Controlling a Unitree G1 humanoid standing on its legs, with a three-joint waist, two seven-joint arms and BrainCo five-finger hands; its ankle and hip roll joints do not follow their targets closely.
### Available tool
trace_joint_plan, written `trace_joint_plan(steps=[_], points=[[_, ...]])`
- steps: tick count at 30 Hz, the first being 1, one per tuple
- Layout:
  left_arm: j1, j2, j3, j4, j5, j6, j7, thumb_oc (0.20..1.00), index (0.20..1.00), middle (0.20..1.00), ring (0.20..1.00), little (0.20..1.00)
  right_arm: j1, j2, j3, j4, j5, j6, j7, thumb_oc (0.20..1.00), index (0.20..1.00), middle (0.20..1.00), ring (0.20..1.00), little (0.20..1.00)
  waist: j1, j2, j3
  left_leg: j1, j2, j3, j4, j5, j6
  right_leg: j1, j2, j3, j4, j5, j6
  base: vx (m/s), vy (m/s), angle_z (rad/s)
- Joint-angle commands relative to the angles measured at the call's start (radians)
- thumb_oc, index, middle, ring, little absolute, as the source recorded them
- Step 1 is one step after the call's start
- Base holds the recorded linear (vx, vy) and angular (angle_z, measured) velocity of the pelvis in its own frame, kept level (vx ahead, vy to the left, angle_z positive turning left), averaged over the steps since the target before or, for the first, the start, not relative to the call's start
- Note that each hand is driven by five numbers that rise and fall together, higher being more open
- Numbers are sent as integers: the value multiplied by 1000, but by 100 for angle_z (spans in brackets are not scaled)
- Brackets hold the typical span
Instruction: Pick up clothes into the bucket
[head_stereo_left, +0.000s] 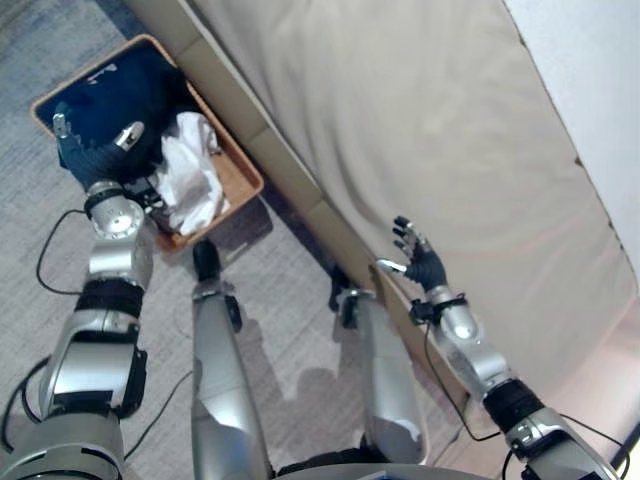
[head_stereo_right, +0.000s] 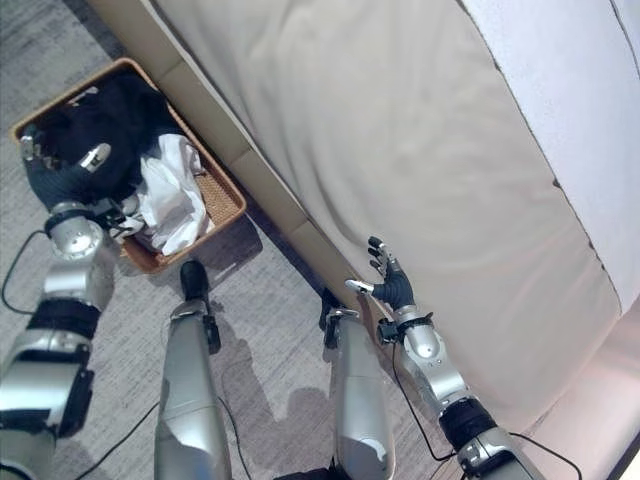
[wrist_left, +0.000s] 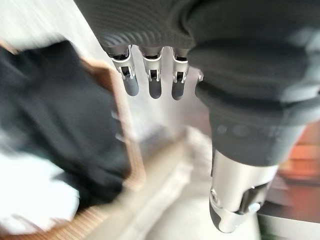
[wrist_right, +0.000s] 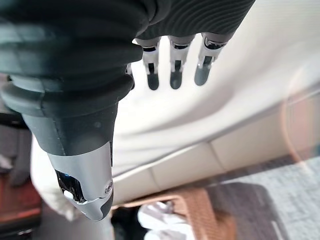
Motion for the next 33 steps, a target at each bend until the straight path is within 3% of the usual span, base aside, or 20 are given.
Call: trace_joint_plan(steps=[1,5,6,11,15,16,18,25,28,33], points=[[22,-29,19,-162,49,-141,5,1000,1000,1000,1000,1000,38,-26,-70,-12,-44,-32,-29,1000,1000,1000,1000,1000,32,20,-50,58,4,20,25,-89,32,33,-6,-17,-115,154,-1,18,-26,4],[86,-70,13,-266,121,-139,-8,1000,1000,1000,1000,1000,52,-24,-111,-12,-41,-34,-36,1000,1000,1000,1000,1000,42,26,-56,155,4,31,-22,-84,33,123,-8,-16,-158,165,2,52,14,5],[117,-91,4,-288,102,-145,-53,1000,1000,1000,1000,1000,59,-27,-135,-20,-37,-32,-32,1000,1000,1000,1000,1000,41,29,-67,207,-1,47,-62,-45,42,178,-17,-19,-210,205,-4,0,0,0],[209,-125,-39,-362,91,-128,-158,1000,1000,1000,1000,1000,80,-22,-167,-27,-31,-21,-13,1000,1000,1000,1000,1000,43,43,-92,365,7,72,-145,-32,39,332,-19,-18,-312,236,7,95,16,-12],[314,-144,-50,-350,62,-106,-250,1000,1000,1000,1000,1000,96,-8,-191,-20,-18,-6,13,1000,1000,1000,1000,1000,33,51,-140,503,19,112,-228,-21,35,446,-15,1,-416,276,22,75,20,-25],[346,-156,-65,-326,44,-93,-277,1000,1000,1000,1000,1000,89,7,-196,-15,-9,-7,7,1000,1000,1000,1000,1000,24,52,-164,556,31,141,-275,-7,26,483,-9,5,-464,313,33,61,20,-30],[416,-153,-59,-325,31,-71,-338,1000,1000,1000,1000,1000,109,10,-203,-15,-24,9,27,1000,1000,1000,1000,1000,17,55,-209,630,26,164,-324,1,27,536,-1,23,-513,310,33,126,40,-34],[557,-193,-112,-240,71,-15,-450,1000,1000,1000,1000,1000,178,37,-200,-2,-28,32,91,1000,1000,1000,1000,1000,-22,67,-329,801,20,257,-471,39,7,616,24,71,-638,357,47,72,14,-43],[584,-201,-146,-201,146,-4,-455,1000,1000,1000,1000,1000,221,60,-211,10,0,34,105,1000,1000,1000,1000,1000,-35,77,-366,850,20,275,-517,56,0,640,33,77,-655,358,52,46,-1,-31],[620,-230,-207,-162,156,24,-495,1000,1000,1000,1000,1000,288,94,-230,-1,38,25,109,1000,1000,1000,1000,1000,-53,95,-406,901,20,285,-586,84,-7,679,40,62,-665,344,47,22,-4,-6]])
